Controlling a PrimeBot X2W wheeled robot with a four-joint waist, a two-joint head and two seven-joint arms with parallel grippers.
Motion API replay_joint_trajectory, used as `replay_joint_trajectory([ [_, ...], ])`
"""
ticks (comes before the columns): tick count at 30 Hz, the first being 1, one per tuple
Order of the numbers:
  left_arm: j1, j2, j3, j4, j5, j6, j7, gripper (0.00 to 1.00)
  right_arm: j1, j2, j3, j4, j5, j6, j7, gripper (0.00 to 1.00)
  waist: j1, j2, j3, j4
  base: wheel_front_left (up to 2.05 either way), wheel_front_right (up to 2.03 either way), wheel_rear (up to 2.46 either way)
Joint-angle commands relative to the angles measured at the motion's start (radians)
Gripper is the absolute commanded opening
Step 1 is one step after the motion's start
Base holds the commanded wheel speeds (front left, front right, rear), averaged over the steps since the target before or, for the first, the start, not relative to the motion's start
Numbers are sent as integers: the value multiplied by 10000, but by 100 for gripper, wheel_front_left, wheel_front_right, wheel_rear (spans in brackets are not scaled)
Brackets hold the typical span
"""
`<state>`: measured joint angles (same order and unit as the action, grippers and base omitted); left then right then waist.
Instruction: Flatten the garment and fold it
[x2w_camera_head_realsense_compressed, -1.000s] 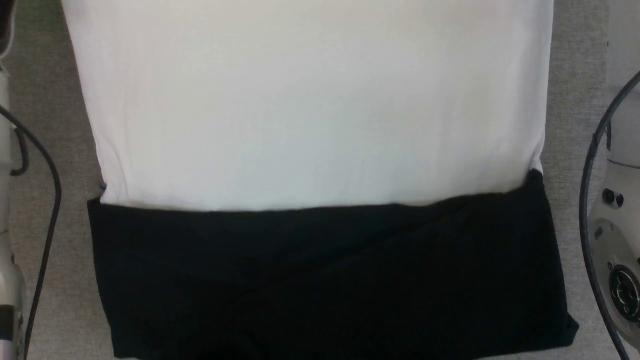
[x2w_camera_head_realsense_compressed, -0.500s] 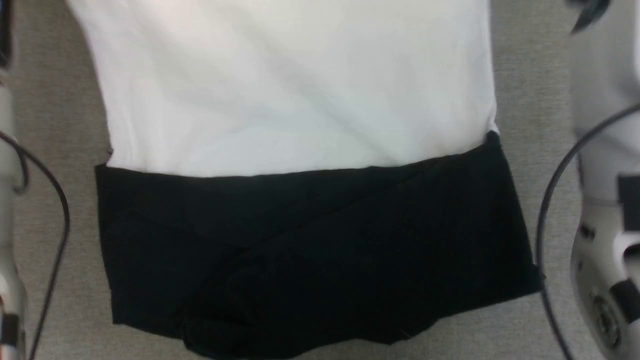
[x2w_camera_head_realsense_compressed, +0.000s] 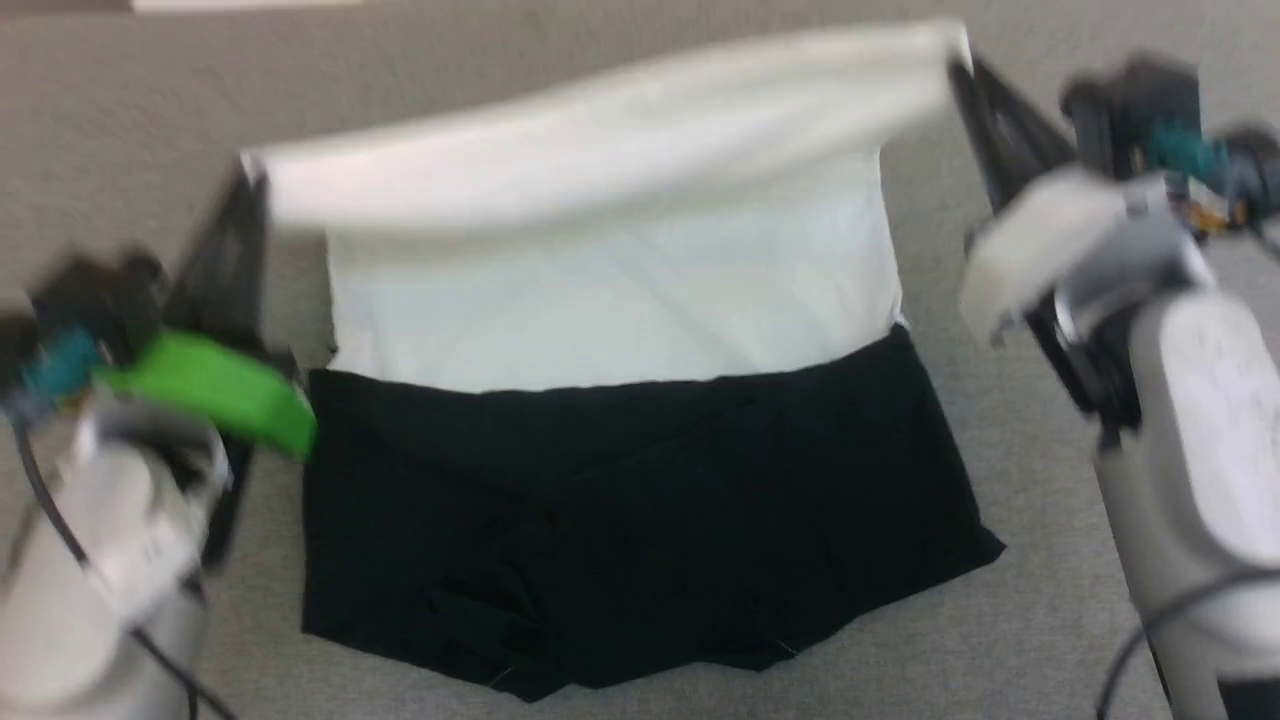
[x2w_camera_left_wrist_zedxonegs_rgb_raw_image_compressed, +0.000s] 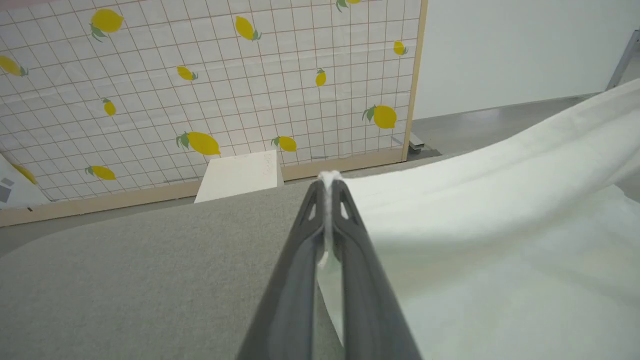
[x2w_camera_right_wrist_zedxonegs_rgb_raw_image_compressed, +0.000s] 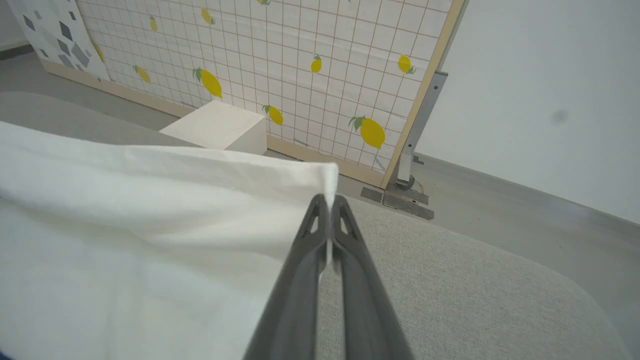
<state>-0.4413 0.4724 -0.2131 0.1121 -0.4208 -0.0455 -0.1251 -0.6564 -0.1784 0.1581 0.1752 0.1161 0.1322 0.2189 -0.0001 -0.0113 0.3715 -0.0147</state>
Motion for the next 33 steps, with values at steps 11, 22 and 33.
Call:
replay_joint_trajectory([
  [11, 4146, -436, -284, -1847, -916, 552, 83, 0, 5011, 159, -1461, -2795, 287, -15, 911, 0, 1, 113, -2389, 624, 0, 0, 0],
  [22, 5415, -729, -720, -884, -1143, 343, -454, 0, 8027, 1075, -2323, -3462, 29, -15, 1988, 0, 1, 113, -2499, 666, 0, 0, 0],
  [33, 5710, -1005, -1099, 510, -1185, 287, -578, 25, 8704, 1255, -1925, -2511, 166, -15, 2813, 100, 1, 113, -2628, 648, 0, 0, 0],
])
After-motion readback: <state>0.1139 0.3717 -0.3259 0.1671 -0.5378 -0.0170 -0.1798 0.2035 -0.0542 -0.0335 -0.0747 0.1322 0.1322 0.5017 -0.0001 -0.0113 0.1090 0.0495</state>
